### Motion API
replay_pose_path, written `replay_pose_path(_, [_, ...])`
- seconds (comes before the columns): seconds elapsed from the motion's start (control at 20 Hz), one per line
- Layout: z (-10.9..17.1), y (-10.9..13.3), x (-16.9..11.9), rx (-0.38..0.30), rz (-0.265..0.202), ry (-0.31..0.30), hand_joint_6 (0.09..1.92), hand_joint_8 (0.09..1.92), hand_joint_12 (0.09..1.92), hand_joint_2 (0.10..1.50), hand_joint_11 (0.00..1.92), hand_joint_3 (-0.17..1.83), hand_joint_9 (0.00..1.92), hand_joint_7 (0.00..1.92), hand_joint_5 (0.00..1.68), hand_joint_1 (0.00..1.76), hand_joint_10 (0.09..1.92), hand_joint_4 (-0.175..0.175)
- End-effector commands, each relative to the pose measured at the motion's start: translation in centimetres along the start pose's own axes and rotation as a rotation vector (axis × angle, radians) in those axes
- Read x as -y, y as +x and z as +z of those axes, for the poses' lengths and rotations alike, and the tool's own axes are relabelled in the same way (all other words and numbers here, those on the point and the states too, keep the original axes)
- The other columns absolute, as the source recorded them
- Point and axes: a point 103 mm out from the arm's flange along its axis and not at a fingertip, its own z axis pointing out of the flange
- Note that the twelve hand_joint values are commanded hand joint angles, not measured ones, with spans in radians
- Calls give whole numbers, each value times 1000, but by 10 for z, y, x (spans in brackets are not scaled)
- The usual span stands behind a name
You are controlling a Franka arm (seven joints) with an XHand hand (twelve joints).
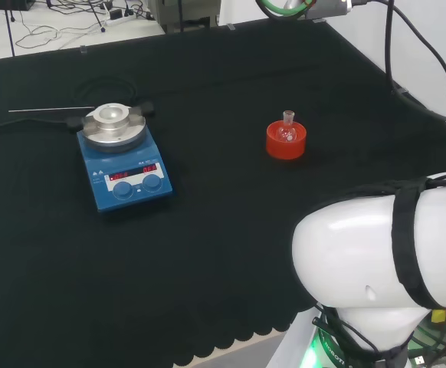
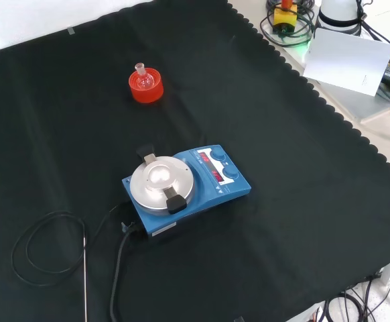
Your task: Pick up the round-bottom flask.
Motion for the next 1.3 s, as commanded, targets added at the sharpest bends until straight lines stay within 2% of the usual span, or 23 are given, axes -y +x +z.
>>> replay_pose_path(0.05, [-1,-1,0,8,2,-12,458,606,1309,1117,136,549,312,161,283,177,649,13])
replay_pose_path(0.25, [0,-3,-1,7,9,-14,352,589,1361,1221,107,363,314,160,323,148,630,14])
replay_pose_path(0.75, [19,-17,-18,-4,42,0,326,583,1366,1227,112,317,322,166,335,177,627,14])
replay_pose_path(1.0, [43,-42,-40,-27,75,20,315,581,1367,1211,119,303,327,171,333,208,626,12])
replay_pose_path(1.3, [77,-86,-82,-67,100,42,300,579,1367,1199,123,294,333,174,337,234,625,10])
